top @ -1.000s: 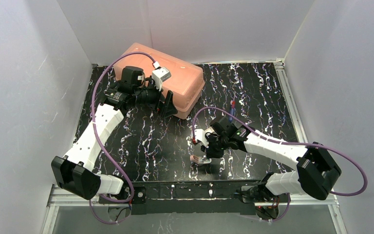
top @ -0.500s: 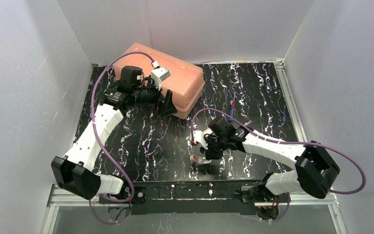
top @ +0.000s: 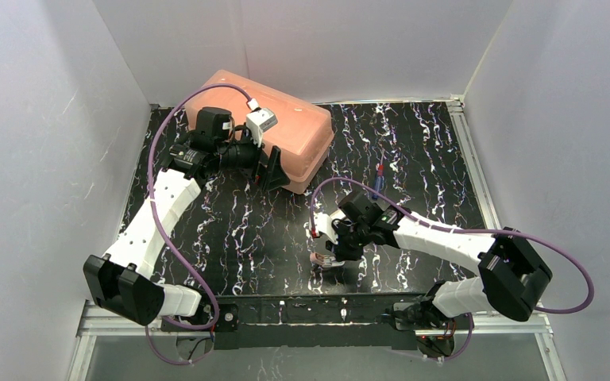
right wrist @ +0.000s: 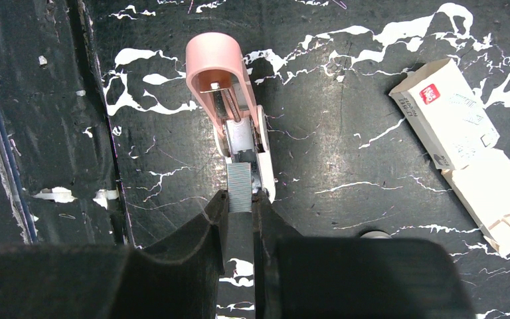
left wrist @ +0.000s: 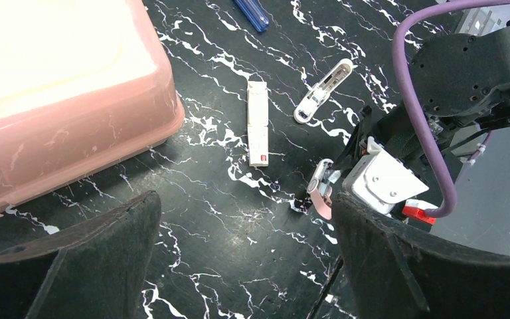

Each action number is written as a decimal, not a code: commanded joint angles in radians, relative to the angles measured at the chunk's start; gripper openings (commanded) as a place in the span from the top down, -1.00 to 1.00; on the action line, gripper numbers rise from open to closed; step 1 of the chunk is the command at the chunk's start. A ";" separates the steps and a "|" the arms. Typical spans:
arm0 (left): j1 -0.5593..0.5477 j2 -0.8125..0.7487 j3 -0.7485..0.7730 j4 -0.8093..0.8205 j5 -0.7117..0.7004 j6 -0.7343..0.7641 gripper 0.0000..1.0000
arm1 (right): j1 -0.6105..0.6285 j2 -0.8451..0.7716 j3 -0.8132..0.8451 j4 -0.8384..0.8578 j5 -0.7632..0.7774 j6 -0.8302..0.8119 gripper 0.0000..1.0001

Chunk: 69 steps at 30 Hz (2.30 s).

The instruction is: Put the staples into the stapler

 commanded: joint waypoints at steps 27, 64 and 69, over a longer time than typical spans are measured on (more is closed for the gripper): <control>0.013 -0.052 -0.020 0.003 0.044 -0.004 -0.97 | 0.006 0.016 0.011 0.011 0.016 -0.015 0.76; 0.018 -0.051 -0.022 0.004 0.060 -0.003 -0.97 | 0.018 0.041 0.021 0.011 0.024 -0.035 0.76; 0.017 -0.051 -0.023 0.005 0.060 -0.003 -0.97 | 0.022 0.044 0.023 0.017 0.023 -0.029 0.76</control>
